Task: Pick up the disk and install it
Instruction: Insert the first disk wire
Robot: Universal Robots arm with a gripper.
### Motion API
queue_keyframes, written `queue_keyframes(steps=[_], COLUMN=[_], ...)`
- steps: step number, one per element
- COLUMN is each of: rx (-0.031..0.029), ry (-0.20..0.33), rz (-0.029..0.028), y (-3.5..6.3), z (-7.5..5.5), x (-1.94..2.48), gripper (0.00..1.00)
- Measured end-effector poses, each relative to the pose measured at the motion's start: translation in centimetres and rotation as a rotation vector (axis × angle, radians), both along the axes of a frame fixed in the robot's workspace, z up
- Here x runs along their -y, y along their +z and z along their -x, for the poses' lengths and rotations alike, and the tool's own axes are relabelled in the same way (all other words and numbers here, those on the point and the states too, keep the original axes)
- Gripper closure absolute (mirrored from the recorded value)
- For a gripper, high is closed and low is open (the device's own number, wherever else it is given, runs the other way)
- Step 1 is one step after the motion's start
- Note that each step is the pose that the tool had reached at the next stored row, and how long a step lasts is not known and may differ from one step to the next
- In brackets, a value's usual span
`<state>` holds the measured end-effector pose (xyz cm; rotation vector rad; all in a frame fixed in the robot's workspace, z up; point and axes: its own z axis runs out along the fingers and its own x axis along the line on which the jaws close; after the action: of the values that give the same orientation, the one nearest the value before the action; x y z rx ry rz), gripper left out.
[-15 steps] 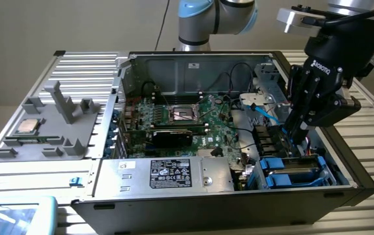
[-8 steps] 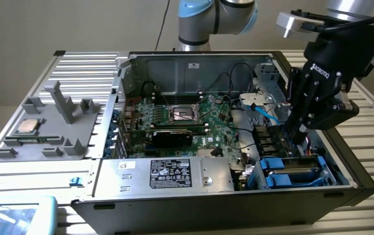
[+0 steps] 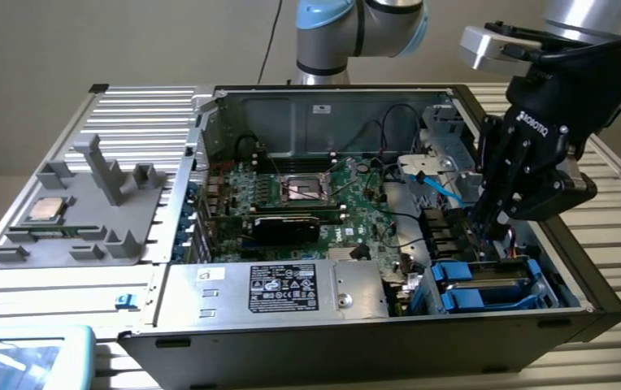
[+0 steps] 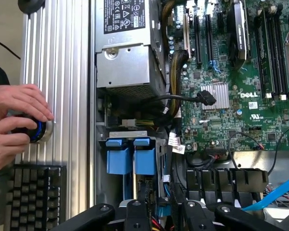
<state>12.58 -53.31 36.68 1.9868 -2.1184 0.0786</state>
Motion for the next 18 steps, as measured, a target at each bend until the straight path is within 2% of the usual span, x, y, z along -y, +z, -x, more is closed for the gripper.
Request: queue_keyframes(steps=[6, 12, 16, 17, 18], rx=[0.0, 0.0, 0.0, 0.0, 0.0], ry=[0.0, 0.0, 0.0, 0.0, 0.0], rz=[-0.003, -0.0157, -0.0192, -0.0194, -0.0198], y=[-0.02, -0.05, -0.11, -0.12, -0.12], z=[-0.12, -0.17, -0.18, -0.18, -0.18], x=[0.1, 0.38, 0.38, 0.38, 0.38], gripper=[0.69, 0.69, 0.69, 0.71, 0.78])
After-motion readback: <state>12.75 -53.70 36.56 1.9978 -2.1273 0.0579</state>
